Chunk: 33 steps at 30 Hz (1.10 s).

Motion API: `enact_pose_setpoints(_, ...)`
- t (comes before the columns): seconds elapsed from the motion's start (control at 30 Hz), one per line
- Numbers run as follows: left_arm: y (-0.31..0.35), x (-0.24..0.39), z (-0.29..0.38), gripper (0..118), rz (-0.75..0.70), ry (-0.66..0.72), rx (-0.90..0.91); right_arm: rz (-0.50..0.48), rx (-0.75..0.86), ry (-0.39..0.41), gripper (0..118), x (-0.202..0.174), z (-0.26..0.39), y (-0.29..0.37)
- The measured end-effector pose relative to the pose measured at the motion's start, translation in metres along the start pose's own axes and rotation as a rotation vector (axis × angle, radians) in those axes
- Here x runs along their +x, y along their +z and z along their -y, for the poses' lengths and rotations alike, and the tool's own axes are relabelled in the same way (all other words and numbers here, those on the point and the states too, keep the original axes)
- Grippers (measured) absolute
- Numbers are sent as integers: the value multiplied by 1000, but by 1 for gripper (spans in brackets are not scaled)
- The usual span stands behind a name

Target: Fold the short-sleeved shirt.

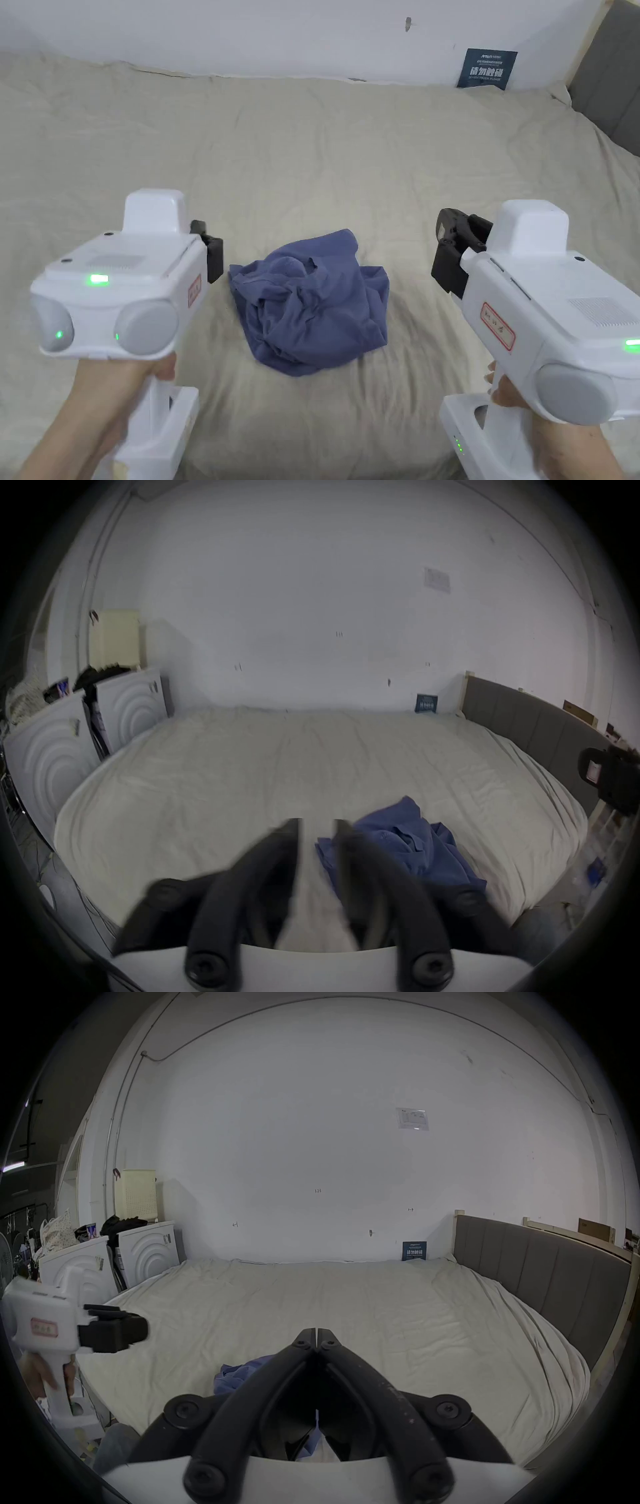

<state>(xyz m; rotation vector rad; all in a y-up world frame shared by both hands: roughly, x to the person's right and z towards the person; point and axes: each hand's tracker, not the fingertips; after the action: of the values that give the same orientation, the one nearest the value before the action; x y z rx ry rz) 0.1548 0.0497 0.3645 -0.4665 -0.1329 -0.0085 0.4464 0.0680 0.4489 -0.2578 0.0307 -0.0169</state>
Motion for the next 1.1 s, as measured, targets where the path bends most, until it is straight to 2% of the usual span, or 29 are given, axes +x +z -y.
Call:
enact_pose_setpoints(0.03,-11,-1,-5,60,17,13,-53,1,-2,4,1,1,0,-2)
enact_pose_setpoints(0.2,-87,-9,-18,118,34,46,-225,0,-23,9,1,5,2,-12)
enact_pose_setpoints(0.3,-138,-12,-21,118,4,107,-361,1,-44,21,1,8,5,-22)
enact_pose_setpoints(0.53,-232,-5,-1,118,-67,53,-641,22,-133,23,1,20,20,-59)
enact_pose_setpoints(0.57,-241,-3,3,116,-81,55,-663,26,-148,19,1,23,23,-64)
enact_pose_setpoints(0.67,-256,-1,9,92,-74,70,-684,40,-184,6,1,29,30,-76)
enact_pose_setpoints(0.7,-260,1,12,81,-77,76,-698,43,-193,2,1,31,33,-79)
enact_pose_setpoints(0.87,-262,12,19,50,-33,84,-740,51,-226,-12,1,36,43,-86)
enact_pose_setpoints(0.93,-260,14,18,17,-20,69,-733,53,-232,-21,1,37,45,-86)
enact_pose_setpoints(0.97,-259,15,17,7,-20,65,-734,52,-232,-25,1,37,45,-85)
enact_pose_setpoints(1.1,-247,22,11,6,-29,-20,-702,49,-225,-22,1,36,43,-79)
